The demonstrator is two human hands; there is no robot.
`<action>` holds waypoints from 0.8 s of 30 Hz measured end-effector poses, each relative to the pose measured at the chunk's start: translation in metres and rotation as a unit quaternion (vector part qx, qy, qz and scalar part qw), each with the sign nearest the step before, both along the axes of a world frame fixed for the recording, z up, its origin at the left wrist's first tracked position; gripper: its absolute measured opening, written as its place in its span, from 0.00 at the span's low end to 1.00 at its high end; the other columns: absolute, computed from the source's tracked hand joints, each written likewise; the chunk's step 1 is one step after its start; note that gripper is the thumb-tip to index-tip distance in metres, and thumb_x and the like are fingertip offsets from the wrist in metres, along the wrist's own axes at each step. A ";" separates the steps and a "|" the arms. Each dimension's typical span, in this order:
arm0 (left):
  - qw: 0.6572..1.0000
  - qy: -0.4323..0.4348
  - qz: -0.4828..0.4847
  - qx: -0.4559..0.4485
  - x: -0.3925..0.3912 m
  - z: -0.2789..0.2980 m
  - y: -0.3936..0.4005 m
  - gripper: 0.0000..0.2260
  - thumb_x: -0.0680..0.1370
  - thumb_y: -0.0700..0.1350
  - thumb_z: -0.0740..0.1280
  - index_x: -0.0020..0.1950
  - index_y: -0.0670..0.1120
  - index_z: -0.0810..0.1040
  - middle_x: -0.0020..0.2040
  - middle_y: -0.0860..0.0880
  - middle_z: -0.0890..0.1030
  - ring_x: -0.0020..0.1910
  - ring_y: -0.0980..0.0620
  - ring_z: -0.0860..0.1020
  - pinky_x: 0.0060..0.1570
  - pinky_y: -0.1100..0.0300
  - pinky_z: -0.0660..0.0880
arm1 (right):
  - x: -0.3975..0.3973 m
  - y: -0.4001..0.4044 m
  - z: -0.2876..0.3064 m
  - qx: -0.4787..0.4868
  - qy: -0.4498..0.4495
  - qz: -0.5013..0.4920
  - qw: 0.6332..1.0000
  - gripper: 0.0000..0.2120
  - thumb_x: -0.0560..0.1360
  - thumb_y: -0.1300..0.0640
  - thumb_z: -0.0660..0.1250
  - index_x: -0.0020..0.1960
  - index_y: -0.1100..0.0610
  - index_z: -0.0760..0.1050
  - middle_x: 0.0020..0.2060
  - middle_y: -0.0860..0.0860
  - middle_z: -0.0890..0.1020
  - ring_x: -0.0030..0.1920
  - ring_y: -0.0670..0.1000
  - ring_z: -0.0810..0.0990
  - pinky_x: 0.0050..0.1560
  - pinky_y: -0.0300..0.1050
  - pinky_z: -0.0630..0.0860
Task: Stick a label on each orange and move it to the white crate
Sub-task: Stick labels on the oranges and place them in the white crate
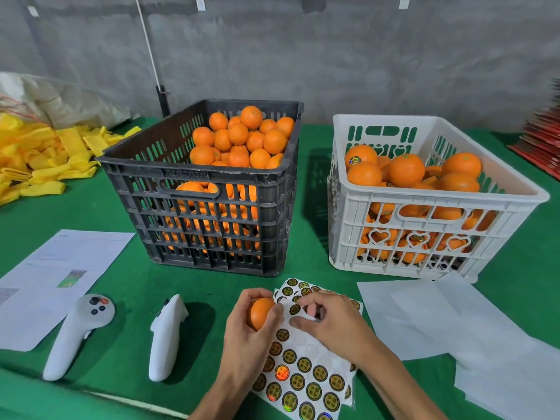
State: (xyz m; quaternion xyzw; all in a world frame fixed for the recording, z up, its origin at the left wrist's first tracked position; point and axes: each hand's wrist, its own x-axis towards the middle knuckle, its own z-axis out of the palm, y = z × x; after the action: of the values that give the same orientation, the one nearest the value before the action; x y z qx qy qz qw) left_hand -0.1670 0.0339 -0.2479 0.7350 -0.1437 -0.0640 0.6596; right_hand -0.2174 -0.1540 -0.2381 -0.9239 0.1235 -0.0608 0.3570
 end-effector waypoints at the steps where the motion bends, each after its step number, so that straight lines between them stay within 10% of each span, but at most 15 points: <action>1: 1.000 -0.003 0.000 0.000 0.000 0.001 0.000 0.18 0.71 0.62 0.73 0.54 0.54 0.79 0.47 0.55 0.81 0.42 0.51 0.82 0.44 0.57 0.82 | 0.001 0.000 -0.001 0.024 0.005 -0.008 1.000 0.20 0.68 0.35 0.77 0.56 0.41 0.81 0.40 0.40 0.78 0.41 0.35 0.76 0.38 0.30 0.71; 9: 0.980 -0.171 -0.024 0.098 0.002 -0.003 -0.002 0.08 0.75 0.53 0.77 0.52 0.60 0.82 0.55 0.59 0.77 0.55 0.57 0.79 0.48 0.69 0.78 | 0.001 0.001 0.006 0.201 0.011 0.010 0.979 0.12 0.74 0.42 0.74 0.47 0.51 0.83 0.43 0.50 0.84 0.48 0.52 0.81 0.57 0.58 0.77; 17: 0.956 -0.249 -0.012 0.154 0.002 -0.002 -0.008 0.18 0.77 0.68 0.67 0.60 0.61 0.83 0.57 0.63 0.73 0.56 0.59 0.78 0.47 0.72 0.78 | -0.006 0.003 0.018 0.199 -0.024 0.065 0.978 0.10 0.83 0.46 0.63 0.54 0.43 0.84 0.49 0.42 0.85 0.43 0.39 0.81 0.48 0.41 0.75; 24: 0.966 -0.228 -0.001 0.123 0.005 0.000 -0.005 0.07 0.79 0.60 0.70 0.52 0.60 0.85 0.52 0.61 0.78 0.53 0.56 0.81 0.49 0.66 0.79 | -0.007 0.007 0.014 0.164 -0.056 0.091 0.981 0.11 0.83 0.42 0.61 0.55 0.40 0.81 0.52 0.42 0.83 0.54 0.50 0.80 0.54 0.61 0.77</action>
State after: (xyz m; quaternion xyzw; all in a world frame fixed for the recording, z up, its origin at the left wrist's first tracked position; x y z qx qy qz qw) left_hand -0.1616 0.0289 -0.2481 0.8057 -0.2821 0.0878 0.5133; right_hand -0.2245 -0.1470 -0.2241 -0.8553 0.0268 -0.0585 0.5141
